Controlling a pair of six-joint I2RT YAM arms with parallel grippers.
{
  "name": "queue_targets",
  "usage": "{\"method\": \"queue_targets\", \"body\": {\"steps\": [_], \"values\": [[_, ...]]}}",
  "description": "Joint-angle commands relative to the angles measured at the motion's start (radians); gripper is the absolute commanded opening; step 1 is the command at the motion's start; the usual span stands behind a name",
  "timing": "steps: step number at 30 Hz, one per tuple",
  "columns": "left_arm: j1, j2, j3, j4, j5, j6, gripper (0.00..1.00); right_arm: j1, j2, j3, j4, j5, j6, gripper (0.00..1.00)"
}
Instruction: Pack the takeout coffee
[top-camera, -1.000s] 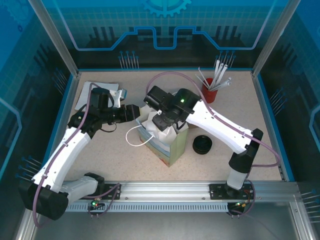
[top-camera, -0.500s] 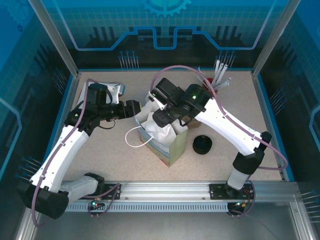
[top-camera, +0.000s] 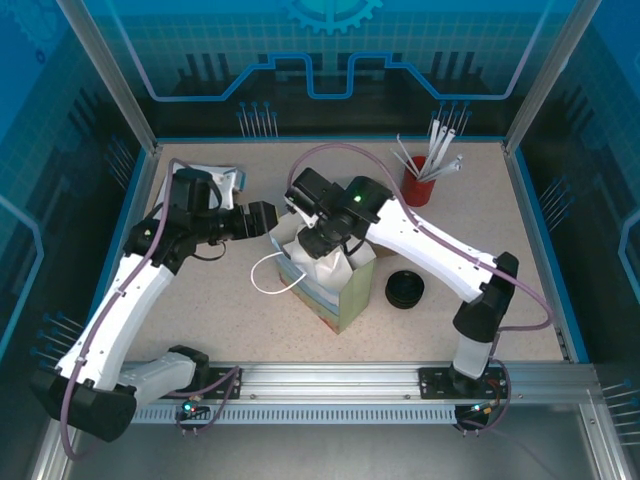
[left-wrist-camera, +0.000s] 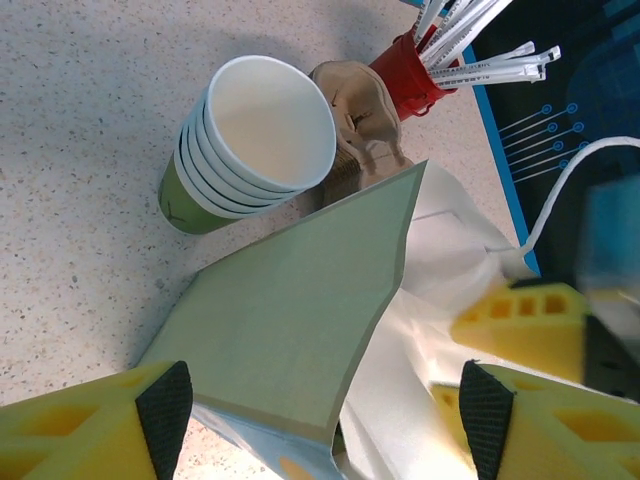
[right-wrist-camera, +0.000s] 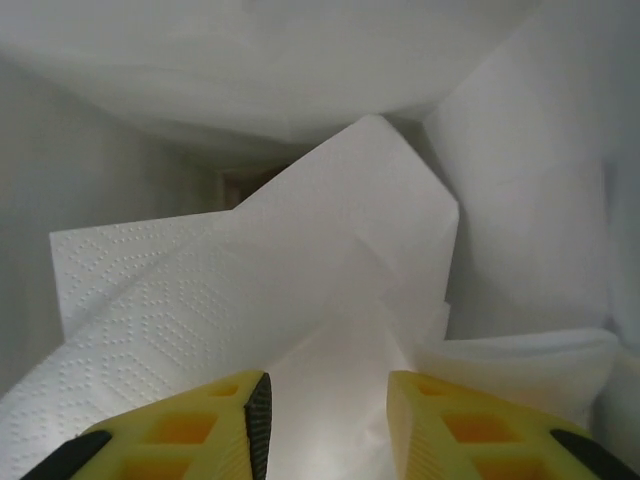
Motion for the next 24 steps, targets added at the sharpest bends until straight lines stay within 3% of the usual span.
{"method": "queue_targets", "body": {"steps": [1, 11, 20, 24], "values": [[-0.007, -0.039, 0.033, -0.034, -0.029, 0.033, 0.75, -0.032, 0.050, -0.024, 0.022, 0.056, -0.013, 0.38], [-0.006, -0.067, 0.054, -0.063, -0.064, 0.054, 0.77, -0.041, 0.109, -0.043, 0.020, 0.019, -0.014, 0.38], [-0.006, -0.076, 0.061, -0.057, -0.091, 0.053, 0.81, -0.040, -0.002, 0.038, -0.025, -0.019, -0.013, 0.40], [-0.006, -0.099, 0.057, -0.050, -0.142, 0.045, 0.87, -0.043, -0.100, 0.022, -0.032, -0.029, -0.008, 0.42]]}}
